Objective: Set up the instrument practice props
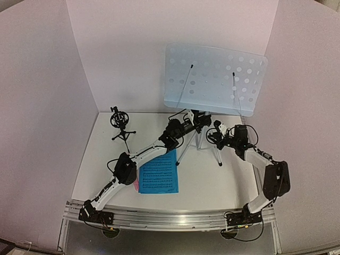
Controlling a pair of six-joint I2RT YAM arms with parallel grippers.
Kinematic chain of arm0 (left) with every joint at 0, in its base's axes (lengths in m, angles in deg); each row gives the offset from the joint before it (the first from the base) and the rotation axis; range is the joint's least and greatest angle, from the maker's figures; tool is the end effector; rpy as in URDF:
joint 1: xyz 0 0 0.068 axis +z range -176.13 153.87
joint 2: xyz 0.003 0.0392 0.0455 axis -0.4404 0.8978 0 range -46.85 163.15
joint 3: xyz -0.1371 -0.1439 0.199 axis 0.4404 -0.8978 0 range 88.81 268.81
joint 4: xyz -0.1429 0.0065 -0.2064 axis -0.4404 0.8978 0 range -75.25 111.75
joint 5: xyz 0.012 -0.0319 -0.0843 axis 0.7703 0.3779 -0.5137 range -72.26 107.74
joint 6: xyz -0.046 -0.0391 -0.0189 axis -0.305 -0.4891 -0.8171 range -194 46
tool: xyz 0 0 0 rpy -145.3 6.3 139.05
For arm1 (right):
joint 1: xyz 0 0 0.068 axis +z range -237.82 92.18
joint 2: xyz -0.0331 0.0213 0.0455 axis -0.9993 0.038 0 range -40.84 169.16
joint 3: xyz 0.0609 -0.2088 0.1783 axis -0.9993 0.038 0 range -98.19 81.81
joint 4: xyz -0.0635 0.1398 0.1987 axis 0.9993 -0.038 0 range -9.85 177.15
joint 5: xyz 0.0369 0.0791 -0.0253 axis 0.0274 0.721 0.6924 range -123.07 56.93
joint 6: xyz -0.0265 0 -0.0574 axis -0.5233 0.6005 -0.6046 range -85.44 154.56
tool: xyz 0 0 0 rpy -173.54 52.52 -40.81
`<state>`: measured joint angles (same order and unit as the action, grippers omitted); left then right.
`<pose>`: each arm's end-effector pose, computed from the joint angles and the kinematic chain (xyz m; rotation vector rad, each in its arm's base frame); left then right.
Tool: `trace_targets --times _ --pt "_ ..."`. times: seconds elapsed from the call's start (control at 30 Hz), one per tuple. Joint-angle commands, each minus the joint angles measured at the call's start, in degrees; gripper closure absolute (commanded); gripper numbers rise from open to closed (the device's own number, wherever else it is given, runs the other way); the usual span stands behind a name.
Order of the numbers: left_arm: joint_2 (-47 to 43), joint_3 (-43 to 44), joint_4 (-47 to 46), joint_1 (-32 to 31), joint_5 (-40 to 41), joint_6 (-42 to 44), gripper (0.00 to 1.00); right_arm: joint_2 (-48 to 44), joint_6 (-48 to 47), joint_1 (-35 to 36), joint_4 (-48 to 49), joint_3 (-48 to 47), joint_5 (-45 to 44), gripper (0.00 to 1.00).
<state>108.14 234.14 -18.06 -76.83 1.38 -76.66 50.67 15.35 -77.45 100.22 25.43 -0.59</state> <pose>0.3812 -0.4876 0.2960 0.7352 1.0006 -0.9813 0.3490 0.0904 0.2575 -0.8378 1.7259 0.4491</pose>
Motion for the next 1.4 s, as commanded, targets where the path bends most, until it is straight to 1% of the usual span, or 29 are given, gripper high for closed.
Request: trace_targets --times 0.0,0.23,0.5,0.73,0.9,0.97,1.1,1.23,1.37 --pt "4.22 0.87 1.5 2.83 -4.31 18.15 1.0 8.02 3.61 -1.33 5.97 -5.4 -6.93 1.0" --pt "5.17 0.55 1.74 4.09 -5.48 21.44 1.0 13.6 3.43 -1.35 9.07 -9.83 -6.62 1.0" --pt "4.78 0.0 2.85 5.85 -6.3 22.66 1.0 18.7 5.66 0.3 11.02 -14.04 -6.69 1.0" --pt "5.44 0.15 3.2 6.55 -6.7 23.81 1.0 20.62 6.12 1.04 11.8 -15.26 -7.81 1.0" --pt "5.02 -0.82 2.36 6.49 -6.44 22.92 1.0 20.45 5.14 1.02 11.72 -15.07 -7.13 1.0" --pt "4.46 -1.45 1.93 6.49 -6.33 22.85 0.96 20.18 4.96 0.97 11.72 -14.67 -7.04 1.0" --pt "2.58 -3.74 1.17 6.5 -6.73 23.45 0.78 19.47 4.17 1.02 11.64 -13.83 -7.94 1.0" --pt "-0.78 -7.84 0.39 6.49 -8.04 24.88 0.65 19.23 4.32 1.03 11.62 -13.97 -7.92 1.0" --pt "-3.98 -11.54 0.23 6.52 -9.13 25.6 0.51 18.85 4.67 1.02 11.47 -13.95 -9.76 1.0"
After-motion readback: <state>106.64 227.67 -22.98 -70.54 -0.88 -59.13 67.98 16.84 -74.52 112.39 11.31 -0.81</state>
